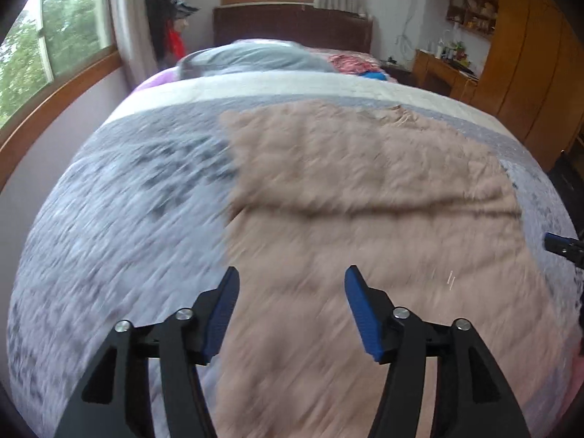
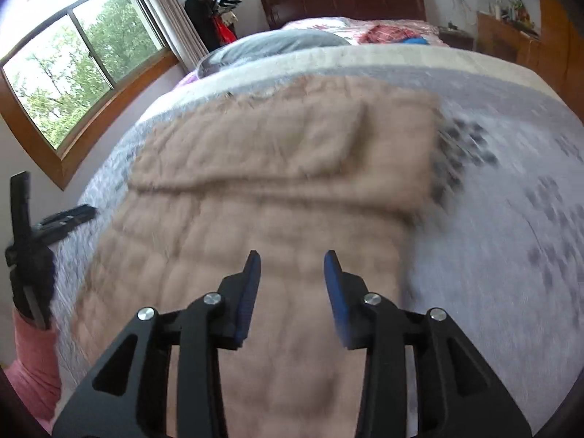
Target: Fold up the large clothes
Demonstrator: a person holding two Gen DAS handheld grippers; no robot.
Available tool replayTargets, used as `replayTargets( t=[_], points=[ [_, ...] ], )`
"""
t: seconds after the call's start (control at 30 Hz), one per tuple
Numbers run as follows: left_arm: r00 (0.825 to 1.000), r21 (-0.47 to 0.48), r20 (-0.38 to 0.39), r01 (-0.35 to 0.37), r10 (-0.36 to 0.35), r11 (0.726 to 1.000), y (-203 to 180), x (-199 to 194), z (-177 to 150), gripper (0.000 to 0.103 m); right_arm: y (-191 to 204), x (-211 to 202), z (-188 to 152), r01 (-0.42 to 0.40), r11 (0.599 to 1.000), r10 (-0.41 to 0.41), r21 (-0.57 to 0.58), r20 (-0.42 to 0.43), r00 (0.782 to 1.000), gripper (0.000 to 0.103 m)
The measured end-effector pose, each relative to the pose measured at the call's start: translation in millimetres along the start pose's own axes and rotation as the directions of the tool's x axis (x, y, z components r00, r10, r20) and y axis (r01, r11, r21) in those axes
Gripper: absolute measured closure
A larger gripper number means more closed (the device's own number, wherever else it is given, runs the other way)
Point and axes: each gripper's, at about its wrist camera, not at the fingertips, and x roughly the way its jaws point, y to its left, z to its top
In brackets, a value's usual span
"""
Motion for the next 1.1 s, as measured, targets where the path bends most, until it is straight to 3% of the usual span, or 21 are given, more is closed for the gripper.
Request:
replayTargets(
  t=[0.23, 0.4, 0.5, 0.67, 0.8, 0.87, 0.93, 1.0, 1.1],
  points=[
    [0.997, -0.114, -0.068, -0.043, 0.035, 0.993, 49.5, -31.5, -82.7, 0.04, -27.1, -39.5, -71.0, -0.018, 0.997, 0.019, 0.08, -0.012, 1.0, 0.056],
    [0.997, -0.175, -0.076, -0.002, -0.011, 0.985, 62.0, -44.9, -127.5, 0.037, -36.7, -53.8, -111.1, -0.055, 0.992, 0.062, 0.118, -0.057, 0.996, 0.045],
    [0.994, -0.209, -0.08, 0.062, -0.08, 0.976, 66.7, -43.4, -143.7, 0.037, -42.3, -55.0, -126.7, -0.044, 0.989, 0.054, 0.139, -0.071, 0.996, 0.044],
    [0.982, -0.251, -0.096, 0.137, -0.165, 0.958, 62.7, -32.2, -158.4, 0.036, -54.7, -47.4, -148.2, -0.129, 0.97, 0.151, 0.206, -0.096, 0.984, 0.044],
    [0.978, -0.238, -0.087, 0.166, -0.192, 0.957, 51.0, -29.7, -159.5, 0.037, -56.1, -37.9, -155.8, -0.143, 0.966, 0.167, 0.215, -0.098, 0.981, 0.043],
    [0.981, -0.243, -0.086, 0.146, -0.172, 0.959, 48.4, -27.3, -159.6, 0.044, -54.8, -38.1, -156.7, -0.148, 0.967, 0.169, 0.209, -0.085, 0.982, 0.048],
    [0.984, -0.259, -0.082, 0.132, -0.158, 0.957, 47.4, -27.0, -160.5, 0.057, -53.6, -36.2, -159.2, -0.174, 0.962, 0.196, 0.21, -0.087, 0.977, 0.071],
    [0.983, -0.28, -0.077, 0.14, -0.168, 0.95, 48.6, -28.8, -161.4, 0.079, -51.0, -33.5, -163.0, -0.196, 0.958, 0.219, 0.21, -0.09, 0.972, 0.081],
    [0.973, -0.32, -0.055, 0.194, -0.222, 0.927, 52.6, -34.4, -162.2, 0.087, -47.0, -38.4, -165.1, -0.22, 0.954, 0.238, 0.203, -0.071, 0.969, 0.09]
  ],
)
